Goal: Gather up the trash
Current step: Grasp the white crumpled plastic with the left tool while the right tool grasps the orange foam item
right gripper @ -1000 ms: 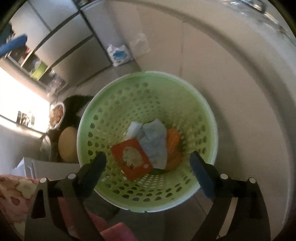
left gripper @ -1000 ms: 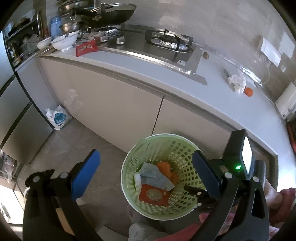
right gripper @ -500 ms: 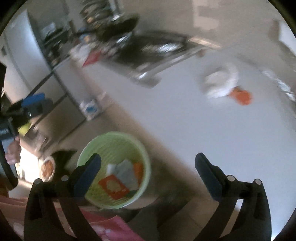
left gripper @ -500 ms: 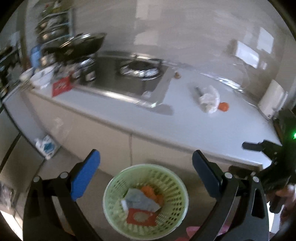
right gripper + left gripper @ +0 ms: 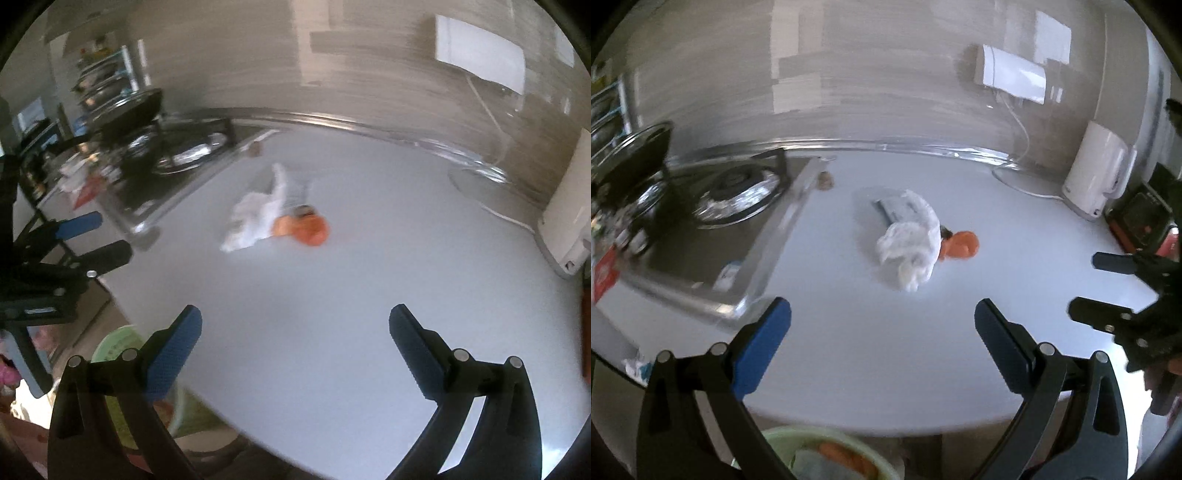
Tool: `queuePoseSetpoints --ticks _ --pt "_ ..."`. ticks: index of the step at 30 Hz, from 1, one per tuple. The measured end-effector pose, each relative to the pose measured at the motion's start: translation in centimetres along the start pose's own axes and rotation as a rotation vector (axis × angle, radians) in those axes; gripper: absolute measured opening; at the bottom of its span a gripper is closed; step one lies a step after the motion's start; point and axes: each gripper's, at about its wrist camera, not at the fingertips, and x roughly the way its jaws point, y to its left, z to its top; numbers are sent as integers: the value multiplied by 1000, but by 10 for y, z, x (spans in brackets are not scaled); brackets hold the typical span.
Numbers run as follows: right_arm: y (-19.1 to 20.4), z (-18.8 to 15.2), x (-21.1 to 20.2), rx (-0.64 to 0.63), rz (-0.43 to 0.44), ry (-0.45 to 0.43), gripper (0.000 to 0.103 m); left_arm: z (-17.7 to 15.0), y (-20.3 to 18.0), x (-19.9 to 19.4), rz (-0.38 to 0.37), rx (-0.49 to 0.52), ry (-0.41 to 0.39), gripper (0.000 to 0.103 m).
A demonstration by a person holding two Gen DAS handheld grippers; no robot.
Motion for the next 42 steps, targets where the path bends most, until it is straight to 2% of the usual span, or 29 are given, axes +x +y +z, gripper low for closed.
queuePoseSetpoints --ticks 6,10,12,15,16,19,22,28,32,35,38,42 --pt "-40 10 27 42 -20 8 101 23 -20 85 -36 30 56 95" --pt "-56 17 48 57 -17 16 101 28 -24 117 -59 36 86 95" --pt "-62 21 59 58 -12 20 101 30 -26 128 -76 37 93 89" --pt "-67 26 72 55 -2 26 101 31 -29 143 -102 47 127 59" --pt "-67 29 76 53 2 27 101 32 -28 148 -114 48 148 44" --pt "-64 37 86 42 25 26 101 33 -27 154 -115 49 159 31" --pt "-57 44 98 18 49 29 101 35 -27 152 -122 63 159 23" --pt "-42 59 125 -14 129 42 101 41 -16 133 -149 34 135 21" --pt "-32 63 137 -31 146 57 100 42 -9 118 -164 23 116 21" --pt "-24 63 142 -30 165 82 95 40 -5 120 -163 6 128 21" --pt "-14 63 144 -52 174 98 88 36 -1 122 -172 -13 136 21" --pt "-8 59 149 -59 183 135 60 32 -1 122 -170 -12 142 21"
